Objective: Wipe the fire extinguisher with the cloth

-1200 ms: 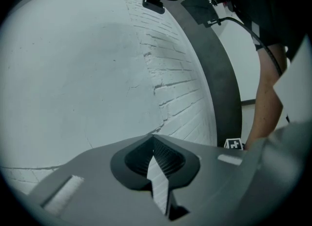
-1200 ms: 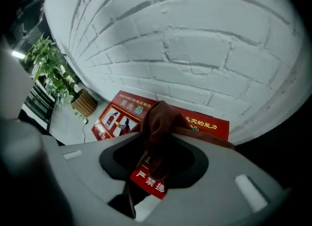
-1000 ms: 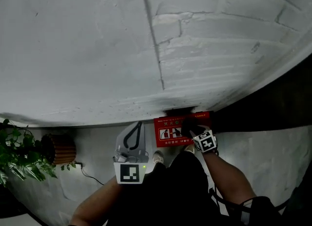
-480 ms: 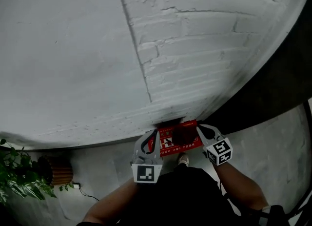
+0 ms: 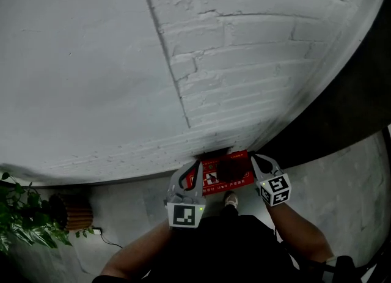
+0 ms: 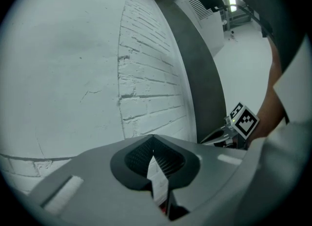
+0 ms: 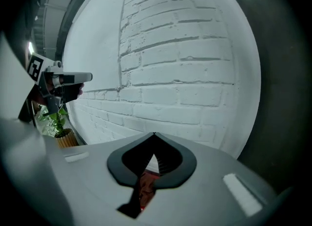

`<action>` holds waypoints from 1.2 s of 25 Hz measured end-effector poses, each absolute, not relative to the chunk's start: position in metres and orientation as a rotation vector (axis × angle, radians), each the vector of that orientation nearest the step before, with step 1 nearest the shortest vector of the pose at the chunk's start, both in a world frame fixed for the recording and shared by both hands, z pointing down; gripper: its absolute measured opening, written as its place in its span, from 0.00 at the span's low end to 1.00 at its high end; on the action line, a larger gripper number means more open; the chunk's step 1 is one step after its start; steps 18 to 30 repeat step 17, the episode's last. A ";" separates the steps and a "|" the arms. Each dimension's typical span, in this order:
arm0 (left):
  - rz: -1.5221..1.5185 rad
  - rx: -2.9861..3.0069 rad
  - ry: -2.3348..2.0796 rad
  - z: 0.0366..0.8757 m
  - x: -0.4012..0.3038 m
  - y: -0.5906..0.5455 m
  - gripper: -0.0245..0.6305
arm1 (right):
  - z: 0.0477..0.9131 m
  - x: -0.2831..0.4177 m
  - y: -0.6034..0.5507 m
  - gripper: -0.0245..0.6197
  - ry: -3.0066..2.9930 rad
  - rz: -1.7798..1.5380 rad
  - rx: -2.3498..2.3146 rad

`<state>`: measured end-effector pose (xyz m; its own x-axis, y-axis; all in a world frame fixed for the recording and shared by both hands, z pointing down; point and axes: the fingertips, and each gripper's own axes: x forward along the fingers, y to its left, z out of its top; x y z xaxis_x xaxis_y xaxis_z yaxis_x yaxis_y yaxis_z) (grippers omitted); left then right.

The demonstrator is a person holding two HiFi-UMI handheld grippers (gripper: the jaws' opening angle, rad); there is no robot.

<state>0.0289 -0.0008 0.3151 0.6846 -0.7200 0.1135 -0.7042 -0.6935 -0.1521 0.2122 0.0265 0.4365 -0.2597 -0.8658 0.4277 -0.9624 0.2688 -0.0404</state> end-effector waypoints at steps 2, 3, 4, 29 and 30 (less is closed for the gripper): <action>-0.247 -2.808 1.203 0.315 0.030 -0.002 0.04 | 0.434 0.214 0.025 0.04 -2.218 0.401 1.680; -0.239 -2.809 1.201 0.313 0.032 -0.003 0.04 | 0.434 0.214 0.024 0.04 -2.219 0.396 1.683; -0.231 -2.809 1.196 0.311 0.034 -0.003 0.04 | 0.434 0.215 0.024 0.04 -2.222 0.393 1.682; -0.255 -2.784 1.174 0.304 0.029 -0.002 0.04 | 0.432 0.216 0.024 0.04 -2.226 0.334 1.688; -0.255 -2.784 1.174 0.304 0.029 -0.002 0.04 | 0.432 0.216 0.024 0.04 -2.226 0.334 1.688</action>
